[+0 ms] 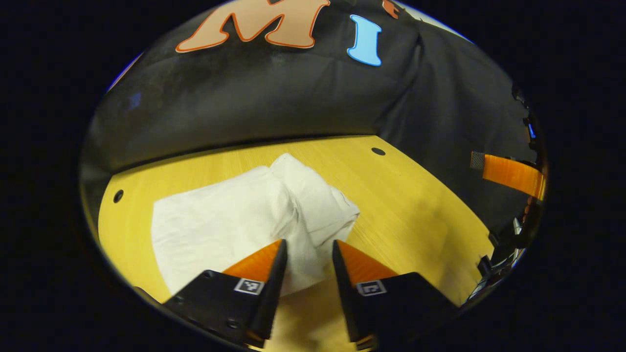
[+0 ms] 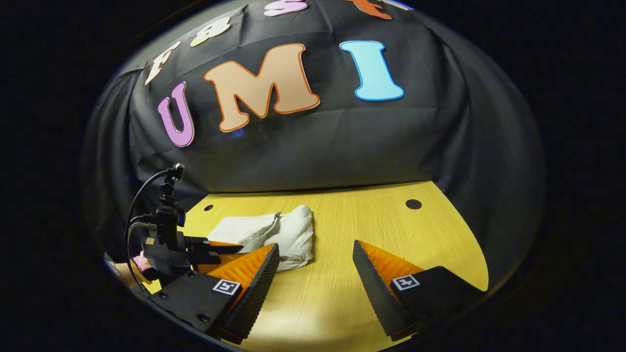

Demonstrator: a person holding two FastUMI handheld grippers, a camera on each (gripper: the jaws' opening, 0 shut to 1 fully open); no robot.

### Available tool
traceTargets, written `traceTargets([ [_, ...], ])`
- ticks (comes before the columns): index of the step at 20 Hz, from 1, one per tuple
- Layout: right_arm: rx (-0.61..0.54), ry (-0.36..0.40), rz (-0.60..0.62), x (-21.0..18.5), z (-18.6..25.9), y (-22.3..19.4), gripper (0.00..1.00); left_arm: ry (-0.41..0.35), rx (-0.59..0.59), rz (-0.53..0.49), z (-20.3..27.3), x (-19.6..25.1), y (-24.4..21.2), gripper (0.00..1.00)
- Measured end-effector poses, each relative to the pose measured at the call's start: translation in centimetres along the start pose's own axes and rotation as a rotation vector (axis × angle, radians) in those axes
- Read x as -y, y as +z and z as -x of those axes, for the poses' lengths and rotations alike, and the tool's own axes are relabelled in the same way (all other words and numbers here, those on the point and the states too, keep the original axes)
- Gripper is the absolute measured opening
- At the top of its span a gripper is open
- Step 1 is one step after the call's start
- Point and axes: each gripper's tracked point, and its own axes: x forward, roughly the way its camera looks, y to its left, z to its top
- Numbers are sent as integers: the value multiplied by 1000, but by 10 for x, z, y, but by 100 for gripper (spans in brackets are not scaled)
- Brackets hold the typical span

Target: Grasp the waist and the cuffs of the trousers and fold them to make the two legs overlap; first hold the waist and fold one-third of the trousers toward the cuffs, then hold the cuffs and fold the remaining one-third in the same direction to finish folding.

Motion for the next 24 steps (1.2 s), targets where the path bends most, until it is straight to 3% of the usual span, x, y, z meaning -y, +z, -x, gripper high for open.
traceTargets([
  [2,0,11,-1,-7,4,0,97,42,37,23,0,-3,6,87],
  [9,3,82,8,-48,20,-4,97,207,213,142,72,-28,32,85],
  [11,5,106,5,-62,27,-6,97,257,247,165,105,-39,34,90],
  [12,9,112,7,-68,31,-6,97,281,261,163,117,-44,34,85],
  [15,22,104,9,-79,41,-8,92,342,284,157,145,-61,29,85],
  [17,28,89,-4,-86,49,-9,97,373,287,178,159,-71,24,89],
  [18,32,79,-12,-90,52,-8,97,384,276,196,163,-75,17,84],
  [22,34,36,-45,-103,71,-12,97,374,239,245,180,-87,-1,85],
  [23,31,20,-47,-104,75,-15,97,366,226,244,186,-91,-4,89],
  [24,29,5,-51,-105,78,-16,97,356,216,238,192,-92,-8,85],
])
